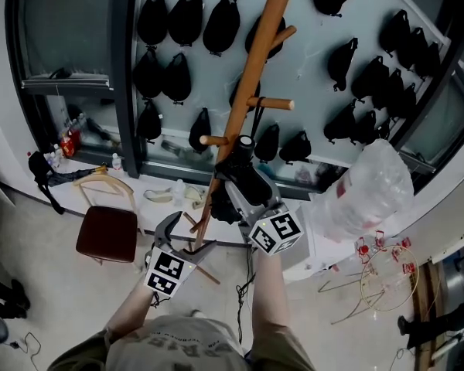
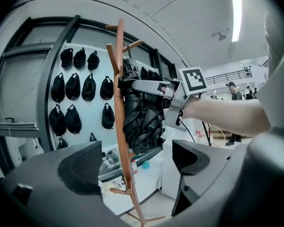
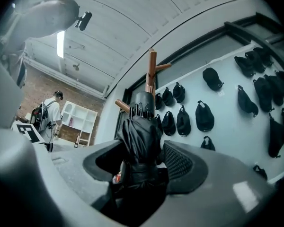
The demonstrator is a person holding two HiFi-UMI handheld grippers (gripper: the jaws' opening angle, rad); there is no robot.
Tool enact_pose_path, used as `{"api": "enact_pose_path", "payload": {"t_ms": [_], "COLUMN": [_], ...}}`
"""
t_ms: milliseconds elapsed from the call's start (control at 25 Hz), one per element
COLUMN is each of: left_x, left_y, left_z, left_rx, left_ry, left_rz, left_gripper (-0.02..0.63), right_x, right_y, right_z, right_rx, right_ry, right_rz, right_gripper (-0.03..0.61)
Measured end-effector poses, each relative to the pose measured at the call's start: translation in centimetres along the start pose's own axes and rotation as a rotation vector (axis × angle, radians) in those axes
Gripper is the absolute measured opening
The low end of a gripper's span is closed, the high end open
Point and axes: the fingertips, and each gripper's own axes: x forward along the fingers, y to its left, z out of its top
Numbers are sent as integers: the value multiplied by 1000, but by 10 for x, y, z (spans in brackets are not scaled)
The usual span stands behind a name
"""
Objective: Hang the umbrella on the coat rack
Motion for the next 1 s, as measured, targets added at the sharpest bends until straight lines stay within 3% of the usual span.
{"api": "enact_pose_path", "payload": {"t_ms": [80, 560, 1000], "left_x": [-2, -12, -18], "left_y": [4, 27, 42], "left_z": [-1, -4, -1], "left_rx": [-3, -16, -57], "left_ry": [0, -23, -85], "left_rz": [5, 48, 130], "left_gripper": [449, 449, 448], "right_x": [-3, -24, -88], "right_y": [0, 6, 19], "right_z": [-1, -8, -41], "right_rx": [-8, -9, -23], "right_ry": [7, 0, -7], "right_rz": [-19, -115, -335], "right_gripper": [270, 272, 270]}}
